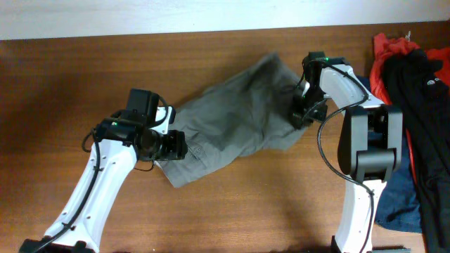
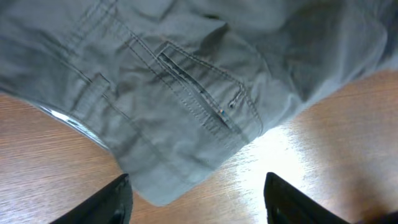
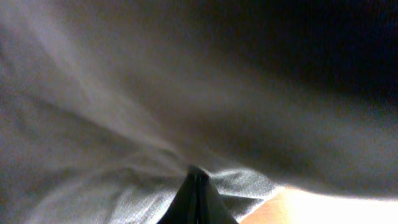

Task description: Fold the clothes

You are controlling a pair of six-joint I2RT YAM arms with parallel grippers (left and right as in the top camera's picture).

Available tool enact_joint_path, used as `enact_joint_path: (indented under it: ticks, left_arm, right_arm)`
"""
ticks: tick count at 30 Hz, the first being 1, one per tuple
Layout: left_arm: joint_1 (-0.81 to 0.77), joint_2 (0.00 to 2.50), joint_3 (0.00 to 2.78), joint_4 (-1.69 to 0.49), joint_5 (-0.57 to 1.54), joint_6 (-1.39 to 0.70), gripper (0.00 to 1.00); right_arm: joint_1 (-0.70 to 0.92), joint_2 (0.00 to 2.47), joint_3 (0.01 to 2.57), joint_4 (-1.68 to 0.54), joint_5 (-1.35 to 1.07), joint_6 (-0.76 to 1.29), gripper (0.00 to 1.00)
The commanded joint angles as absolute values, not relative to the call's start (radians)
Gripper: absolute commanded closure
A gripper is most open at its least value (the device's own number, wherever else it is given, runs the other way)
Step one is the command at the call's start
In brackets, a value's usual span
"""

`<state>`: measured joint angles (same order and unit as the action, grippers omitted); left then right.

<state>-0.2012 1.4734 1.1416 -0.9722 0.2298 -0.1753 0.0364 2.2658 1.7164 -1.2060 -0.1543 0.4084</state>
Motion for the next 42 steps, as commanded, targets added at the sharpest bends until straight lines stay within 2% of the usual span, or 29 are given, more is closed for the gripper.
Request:
enact_joint_path:
  ticks: [1,5,8,10,14,15,16,19,24,27,30,34,36,38,40,41,42]
  left_arm:
    - [-0.198,1.465,1.077,-0.914,0.291,-0.17,0.28]
    - [-0.205,1.472,0.962,-0.822,0.304,-0.232,0.32]
    - [-0.204,1.477,0.873,-0.75,0.3,-0.266,0.48]
    - [-0.204,1.481,0.812,-0.659,0.293,-0.283,0.58]
    - [-0.204,1.509,0.776,-0.527,0.171,-0.306,0.67]
    - [-0.204,1.523,0.776,-0.499,0.131,-0.305,0.67]
    - [-0.204,1.54,0.776,-0.469,0.091,-0.301,0.68]
    - [-0.203,1.592,0.776,-0.4,-0.016,-0.299,0.68]
    - [-0.133,1.674,0.789,-0.308,-0.128,-0.299,0.68]
    - [-0.04,1.676,0.84,-0.3,-0.089,-0.295,0.68]
    - [0.042,1.675,0.932,-0.3,0.043,-0.24,0.68]
    - [0.078,1.675,1.055,-0.323,0.064,-0.196,0.67]
    - [0.092,1.675,1.134,-0.354,0.064,-0.158,0.67]
    - [0.101,1.675,1.205,-0.402,0.101,-0.159,0.67]
    - [0.1,1.675,1.246,-0.472,0.216,-0.159,0.67]
    - [0.095,1.675,1.249,-0.506,0.295,-0.159,0.67]
    - [0.087,1.676,1.248,-0.564,0.355,-0.159,0.63]
  right_arm:
    - [0.079,2.297,1.685,-1.276,-0.192,0.373,0.96]
    - [0.149,2.199,1.685,-1.276,-0.322,0.288,0.95]
    - [0.171,2.109,1.685,-1.275,-0.307,0.288,0.93]
    - [0.171,2.034,1.685,-1.274,-0.265,0.288,0.88]
    - [0.168,1.952,1.685,-1.229,-0.186,0.278,0.77]
    - [0.169,1.944,1.685,-1.198,-0.182,0.253,0.71]
    - [0.17,1.943,1.685,-1.169,-0.183,0.226,0.69]
    - [0.17,1.954,1.685,-1.069,-0.184,0.146,0.69]
    - [0.17,2.017,1.685,-0.962,-0.17,0.146,0.7]
    - [0.16,2.082,1.685,-0.933,-0.037,0.147,0.71]
    - [0.12,2.137,1.685,-0.92,0.039,0.147,0.75]
    - [0.076,2.151,1.685,-0.976,-0.225,0.071,0.75]
    - [0.08,2.151,1.685,-1.005,-0.345,-0.037,0.7]
    - [0.086,2.151,1.685,-1.043,-0.328,-0.039,0.78]
    - [0.085,2.151,1.685,-1.069,-0.276,-0.028,0.79]
    - [0.085,2.151,1.685,-1.071,-0.223,-0.012,0.69]
    - [0.084,2.151,1.685,-1.065,-0.157,-0.011,0.53]
